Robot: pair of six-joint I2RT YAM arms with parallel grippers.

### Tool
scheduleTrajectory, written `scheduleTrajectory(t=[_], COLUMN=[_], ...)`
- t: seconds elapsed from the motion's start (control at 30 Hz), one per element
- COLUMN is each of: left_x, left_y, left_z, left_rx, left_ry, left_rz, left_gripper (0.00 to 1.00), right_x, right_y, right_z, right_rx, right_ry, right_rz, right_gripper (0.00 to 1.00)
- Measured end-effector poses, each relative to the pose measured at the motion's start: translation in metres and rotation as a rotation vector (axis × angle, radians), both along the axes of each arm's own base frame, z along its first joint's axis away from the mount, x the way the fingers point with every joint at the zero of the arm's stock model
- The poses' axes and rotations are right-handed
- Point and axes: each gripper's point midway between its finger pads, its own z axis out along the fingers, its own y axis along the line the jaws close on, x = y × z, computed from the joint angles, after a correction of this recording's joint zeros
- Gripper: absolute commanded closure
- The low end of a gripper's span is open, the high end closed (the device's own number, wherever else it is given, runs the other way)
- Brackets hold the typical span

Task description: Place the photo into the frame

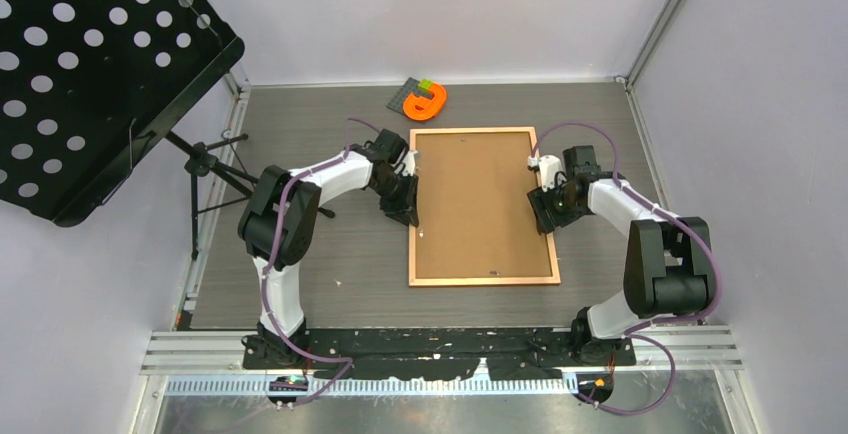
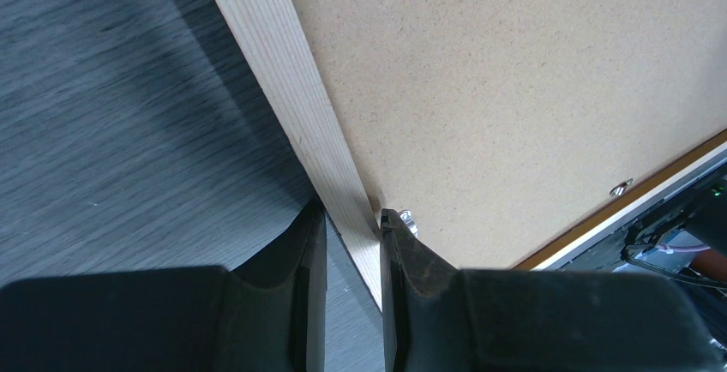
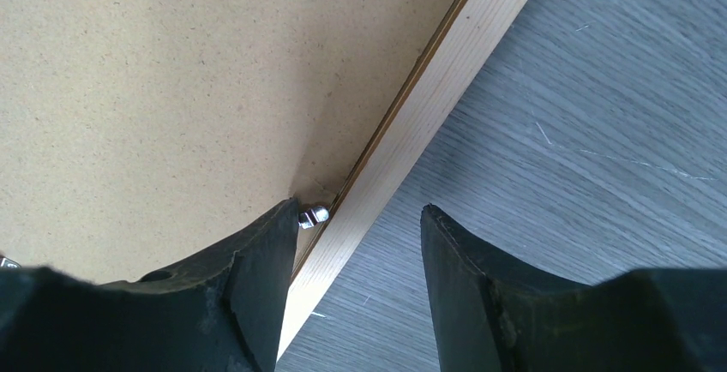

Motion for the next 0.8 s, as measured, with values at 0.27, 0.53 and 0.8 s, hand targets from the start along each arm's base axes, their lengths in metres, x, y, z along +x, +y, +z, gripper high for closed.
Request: scheduleTrajectory(t=[0.27,0.53,0.8], left_x=[0.000,0.000,0.000], left_y=[0.000,0.000,-0.001], left_z=[0.000,0.000,0.000], left_rx=[0.000,-0.003,-0.006], left_ry=[0.000,0.001,0.002], left_rz=[0.000,0.000,-0.001], left_gripper=[1.00,1.00,1.00], right_x=[0.001,0.002,0.011], right_y=[0.000,-0.001,-0.008], right_z=[0.000,-0.001,0.000], right_rx=[-0.002,-0.010,-0.049], right_ry=[0.001,0.013,0.002], right_rz=[-0.004,-0.034,-0.062], right_gripper=[0.42,0.45,0.47])
